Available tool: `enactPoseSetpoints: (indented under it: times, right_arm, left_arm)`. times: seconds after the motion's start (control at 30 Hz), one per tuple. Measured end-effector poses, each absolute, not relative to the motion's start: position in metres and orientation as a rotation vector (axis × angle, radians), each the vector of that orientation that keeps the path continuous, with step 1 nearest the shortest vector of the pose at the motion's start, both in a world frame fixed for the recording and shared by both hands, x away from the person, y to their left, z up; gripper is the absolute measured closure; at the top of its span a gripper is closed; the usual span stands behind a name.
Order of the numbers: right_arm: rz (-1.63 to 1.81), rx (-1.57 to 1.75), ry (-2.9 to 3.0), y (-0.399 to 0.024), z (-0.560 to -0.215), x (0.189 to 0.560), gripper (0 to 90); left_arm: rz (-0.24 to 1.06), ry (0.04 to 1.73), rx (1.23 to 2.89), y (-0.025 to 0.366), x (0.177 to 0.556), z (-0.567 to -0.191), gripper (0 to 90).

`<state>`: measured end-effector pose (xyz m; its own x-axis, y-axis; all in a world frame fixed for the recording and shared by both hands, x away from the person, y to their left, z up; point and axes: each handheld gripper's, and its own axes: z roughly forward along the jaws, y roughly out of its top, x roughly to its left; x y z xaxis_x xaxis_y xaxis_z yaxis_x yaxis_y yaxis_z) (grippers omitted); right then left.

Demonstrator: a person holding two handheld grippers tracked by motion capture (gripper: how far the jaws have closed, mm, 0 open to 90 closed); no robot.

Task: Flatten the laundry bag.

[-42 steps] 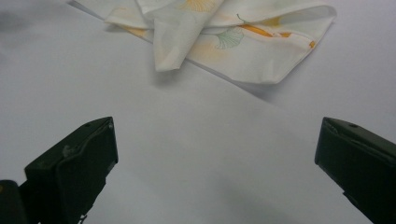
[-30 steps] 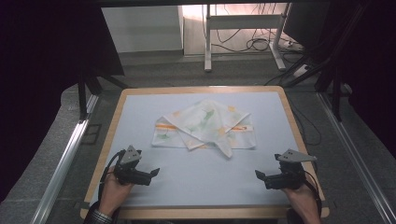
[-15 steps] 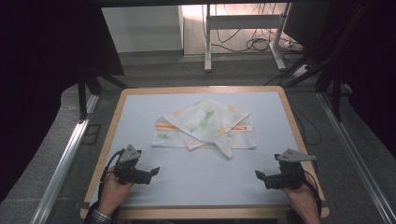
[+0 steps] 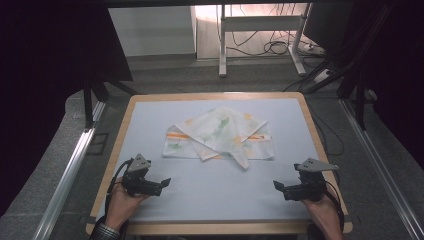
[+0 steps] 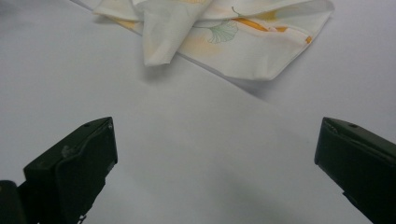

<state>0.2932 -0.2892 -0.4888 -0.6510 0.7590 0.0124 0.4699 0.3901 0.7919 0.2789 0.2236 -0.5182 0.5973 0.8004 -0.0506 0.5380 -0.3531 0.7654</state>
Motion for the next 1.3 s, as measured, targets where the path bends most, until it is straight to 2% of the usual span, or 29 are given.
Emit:
enactPoseSetpoints:
  times: [0.43, 0.47, 0.77, 0.83, 0.97, 1.0, 1.1, 1.13, 1.17, 1.2, 1.23, 1.27, 1.3]
  right_arm:
    - [1.140, 1.114, 2.309, -0.284, -0.492, 0.310, 0.0]
    - [1.149, 1.125, 2.313, -0.283, -0.494, 0.315, 0.0]
    - [1.145, 1.151, 2.260, -0.281, -0.495, 0.324, 0.0]
    - [1.129, 1.193, 2.257, -0.278, -0.497, 0.330, 0.0]
    - [1.114, 1.217, 2.265, -0.275, -0.498, 0.337, 0.1]
    - [1.078, 1.216, 2.262, -0.272, -0.497, 0.343, 4.3]
    - [1.049, 1.215, 2.263, -0.270, -0.496, 0.349, 6.7]
    - [1.025, 1.222, 2.259, -0.268, -0.495, 0.355, 13.3]
    - [1.025, 1.222, 2.259, -0.268, -0.495, 0.355, 13.3]
    - [0.997, 1.213, 2.255, -0.266, -0.493, 0.359, 24.2]
    - [0.997, 1.213, 2.255, -0.266, -0.493, 0.359, 24.2]
    - [0.971, 1.203, 2.243, -0.265, -0.492, 0.362, 35.8]
    - [0.971, 1.203, 2.243, -0.265, -0.492, 0.362, 35.8]
  left_arm:
    - [0.488, 1.084, 2.025, 0.222, 0.302, -0.516, 7.4]
    - [0.477, 1.075, 2.024, 0.223, 0.306, -0.517, 11.5]
    - [0.533, 1.088, 2.043, 0.228, 0.319, -0.520, 18.8]
    - [0.546, 1.105, 2.059, 0.232, 0.326, -0.522, 24.5]
    - [0.550, 1.112, 2.058, 0.235, 0.334, -0.524, 28.0]
    - [0.553, 1.114, 2.055, 0.236, 0.338, -0.524, 31.5]
    - [0.546, 1.115, 2.057, 0.237, 0.342, -0.524, 37.3]
    - [0.542, 1.112, 2.059, 0.238, 0.346, -0.524, 39.2]
    - [0.542, 1.112, 2.059, 0.238, 0.346, -0.524, 41.6]
    - [0.546, 1.110, 2.061, 0.237, 0.348, -0.524, 43.5]
    - [0.547, 1.110, 2.061, 0.237, 0.349, -0.524, 43.5]
    - [0.559, 1.112, 2.054, 0.237, 0.352, -0.523, 47.4]
    - [0.559, 1.112, 2.054, 0.237, 0.352, -0.523, 49.2]
